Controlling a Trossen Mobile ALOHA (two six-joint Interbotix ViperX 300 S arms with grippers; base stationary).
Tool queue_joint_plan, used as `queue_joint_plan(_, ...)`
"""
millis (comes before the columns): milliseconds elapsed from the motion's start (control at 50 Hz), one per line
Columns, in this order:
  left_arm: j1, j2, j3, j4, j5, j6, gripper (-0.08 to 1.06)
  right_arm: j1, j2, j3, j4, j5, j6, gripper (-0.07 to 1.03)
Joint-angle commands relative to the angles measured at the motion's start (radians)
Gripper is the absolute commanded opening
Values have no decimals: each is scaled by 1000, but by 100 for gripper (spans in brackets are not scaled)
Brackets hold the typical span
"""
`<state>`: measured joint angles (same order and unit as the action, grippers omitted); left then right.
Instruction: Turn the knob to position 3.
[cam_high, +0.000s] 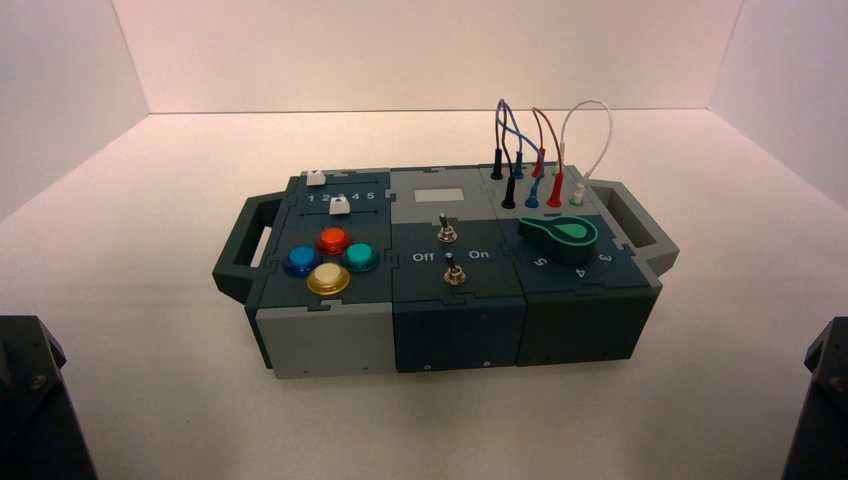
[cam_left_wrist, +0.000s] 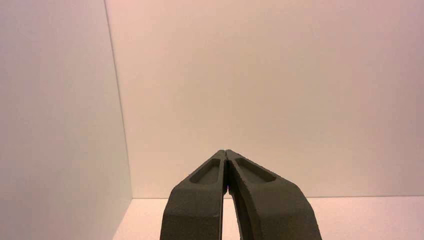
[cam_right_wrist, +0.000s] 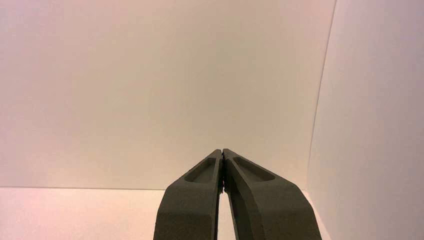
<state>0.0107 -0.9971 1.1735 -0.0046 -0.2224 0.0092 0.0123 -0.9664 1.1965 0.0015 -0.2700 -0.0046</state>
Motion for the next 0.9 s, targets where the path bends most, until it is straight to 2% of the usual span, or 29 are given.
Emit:
queue_joint_plan(20, 3, 14, -17, 2, -2, 6, -3, 3, 5, -23, 0, 28, 0, -2)
queue_joint_plan(220, -14, 52, -32, 0, 54, 2, -3, 21, 12, -49, 0, 132, 3, -2)
queue_joint_plan(360, -71, 89, -60, -3, 138, 2, -3, 57, 18, -55, 8, 190, 5, -2)
queue_joint_plan(400, -109, 110, -72, -3, 189, 2, -3, 83, 18, -60, 9, 225, 5, -2)
queue_joint_plan(640, -235, 161, -100, -8, 360, 2, -3, 244, 37, -91, 31, 390, 9, -2)
queue_joint_plan(760, -336, 196, -109, -32, 436, -2, -3, 302, 74, -103, 97, 471, 9, -2)
queue_joint_plan(900, -462, 267, -117, -37, 472, -8, -3, 319, 150, -130, 172, 575, 9, -2)
